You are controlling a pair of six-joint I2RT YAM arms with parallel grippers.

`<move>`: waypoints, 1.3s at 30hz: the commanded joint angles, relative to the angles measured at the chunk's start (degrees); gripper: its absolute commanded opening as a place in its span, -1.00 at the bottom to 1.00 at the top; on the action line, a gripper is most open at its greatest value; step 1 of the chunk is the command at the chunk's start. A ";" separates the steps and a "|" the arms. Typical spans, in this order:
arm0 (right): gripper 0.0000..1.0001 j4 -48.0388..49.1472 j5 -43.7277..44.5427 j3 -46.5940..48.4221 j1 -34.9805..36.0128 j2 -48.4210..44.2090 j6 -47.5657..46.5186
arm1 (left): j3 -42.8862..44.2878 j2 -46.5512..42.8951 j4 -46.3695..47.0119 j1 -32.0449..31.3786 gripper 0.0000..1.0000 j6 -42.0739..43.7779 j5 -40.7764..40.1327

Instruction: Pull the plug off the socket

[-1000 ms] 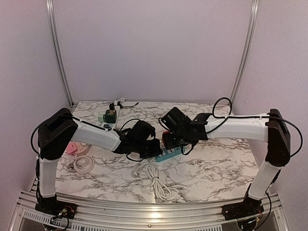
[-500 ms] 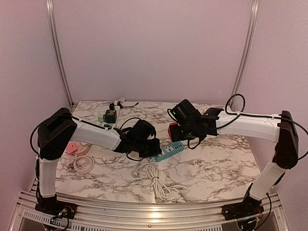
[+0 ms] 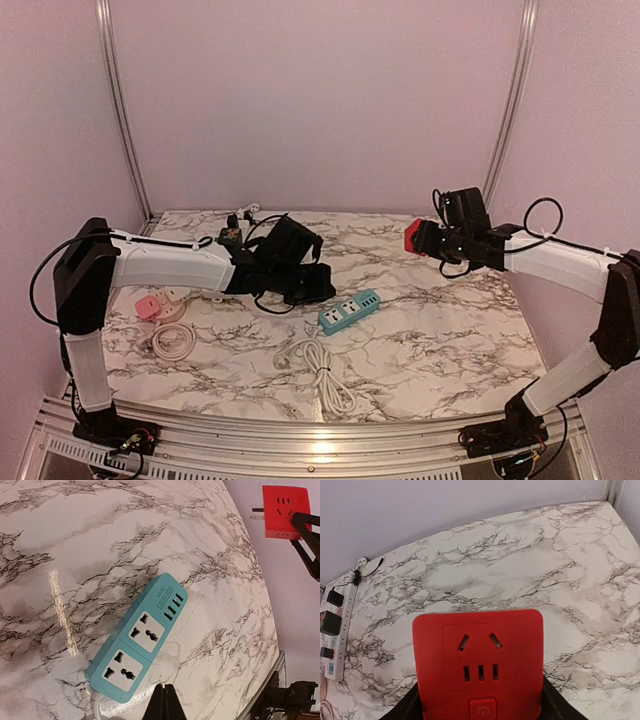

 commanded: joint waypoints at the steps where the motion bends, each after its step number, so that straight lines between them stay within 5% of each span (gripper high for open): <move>1: -0.19 14.02 -11.52 -2.15 -7.11 0.86 1.74 | -1.49 -5.59 -3.85 0.17 -1.00 2.69 -1.51; 24: -0.14 30.95 -38.12 5.99 -25.42 27.91 8.78 | -9.75 -16.35 -6.78 0.43 -1.00 4.91 -3.68; 39: 0.24 30.48 -39.83 2.83 -28.66 31.43 8.51 | -9.79 -15.09 -6.02 0.34 -1.00 3.63 -3.68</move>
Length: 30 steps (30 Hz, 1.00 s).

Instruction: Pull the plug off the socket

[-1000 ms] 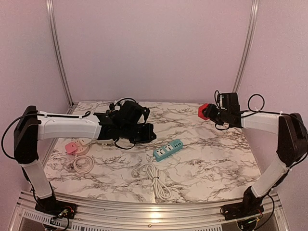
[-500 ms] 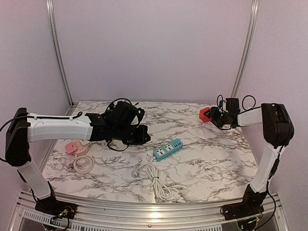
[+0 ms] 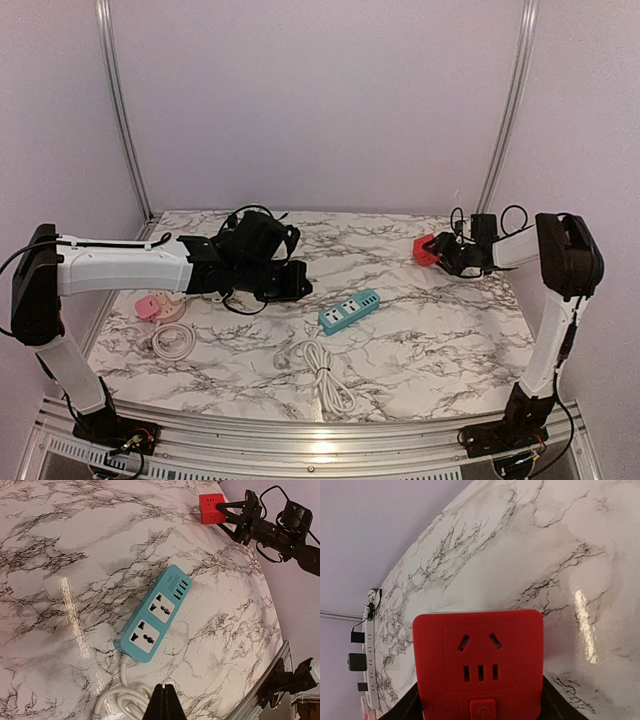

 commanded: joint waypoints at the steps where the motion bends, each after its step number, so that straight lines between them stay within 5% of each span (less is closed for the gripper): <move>1: 0.29 1.60 0.11 -0.84 -2.14 0.18 0.48 | -0.81 -0.14 -0.92 0.14 -1.00 -0.44 -0.71; 12: 0.70 -3.52 2.63 -0.69 -4.00 -2.07 -2.05 | -0.85 0.86 -0.98 0.19 -1.00 -0.49 -0.71; 30: 0.75 -18.70 17.65 -4.49 -2.01 -16.96 -13.28 | -1.75 2.19 -1.45 2.11 -1.00 0.41 -0.71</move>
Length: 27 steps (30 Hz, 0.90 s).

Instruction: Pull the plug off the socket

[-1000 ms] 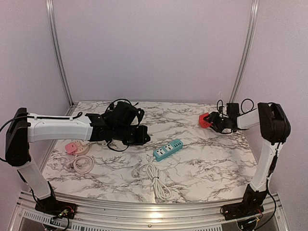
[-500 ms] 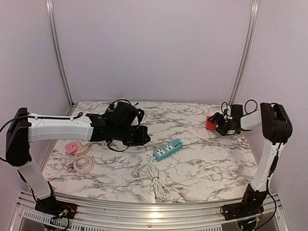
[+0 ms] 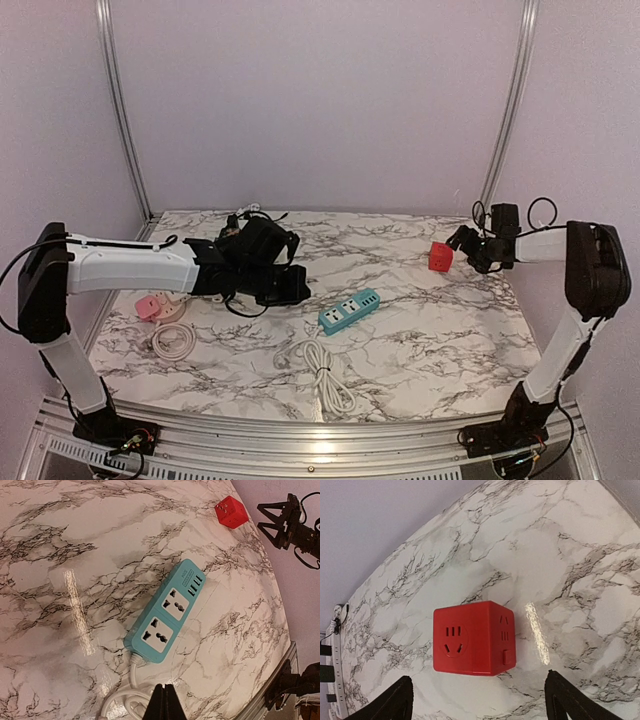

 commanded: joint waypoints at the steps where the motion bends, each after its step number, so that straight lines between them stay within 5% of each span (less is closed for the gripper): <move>1: 0.75 -5.86 7.24 -1.98 2.95 -5.88 -4.92 | -1.81 -0.06 -1.42 1.88 -1.00 0.97 -0.71; 16: 0.75 -10.60 12.64 -5.61 33.01 -13.52 -4.39 | -6.95 -6.29 -3.12 12.69 -1.00 2.49 -5.92; 23: 0.75 -11.21 14.11 -2.31 38.32 -10.37 -3.94 | 1.74 -3.16 -8.61 22.16 -0.93 7.26 -12.95; 27: 0.75 -11.94 14.25 -1.55 38.53 -10.62 -4.38 | 9.88 1.56 -12.23 28.20 -0.65 12.08 -15.53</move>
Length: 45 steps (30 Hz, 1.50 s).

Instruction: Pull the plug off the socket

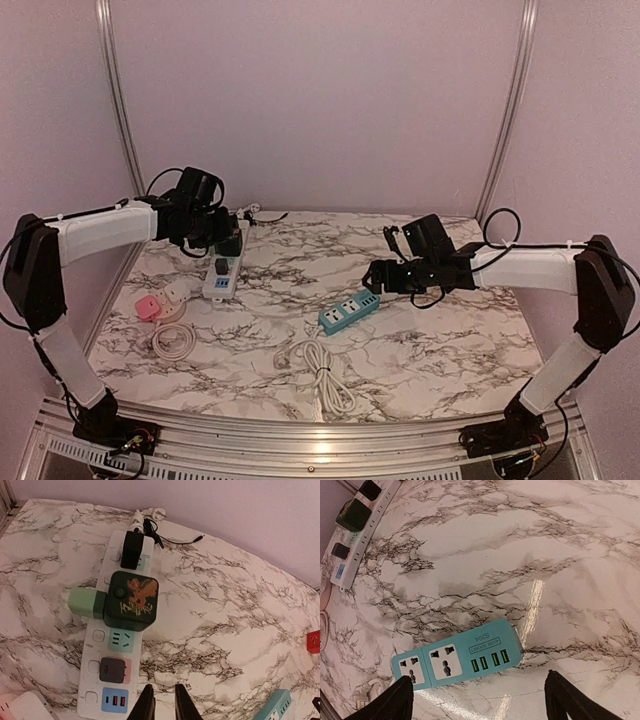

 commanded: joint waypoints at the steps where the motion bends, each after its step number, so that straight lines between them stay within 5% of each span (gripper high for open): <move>1: 0.75 -1.80 1.91 3.08 0.43 -0.18 0.04 | 9.23 5.70 -6.80 5.47 -0.57 6.98 -5.50; 7: 0.75 -3.59 2.52 2.73 0.43 -1.77 -1.01 | 22.37 16.92 -11.18 8.72 0.08 12.73 -5.73; 20: 0.75 -4.88 5.04 -0.72 0.43 -6.21 -0.89 | 47.78 38.16 -16.77 12.32 0.96 13.61 6.86; 25: 0.75 -5.40 5.68 -1.69 0.47 -7.31 -0.75 | 55.36 44.86 -21.69 12.40 0.98 13.93 5.14; 45: 0.76 -5.26 6.36 -0.94 0.38 -6.49 -1.03 | 55.58 47.18 -23.39 8.81 0.98 14.14 13.78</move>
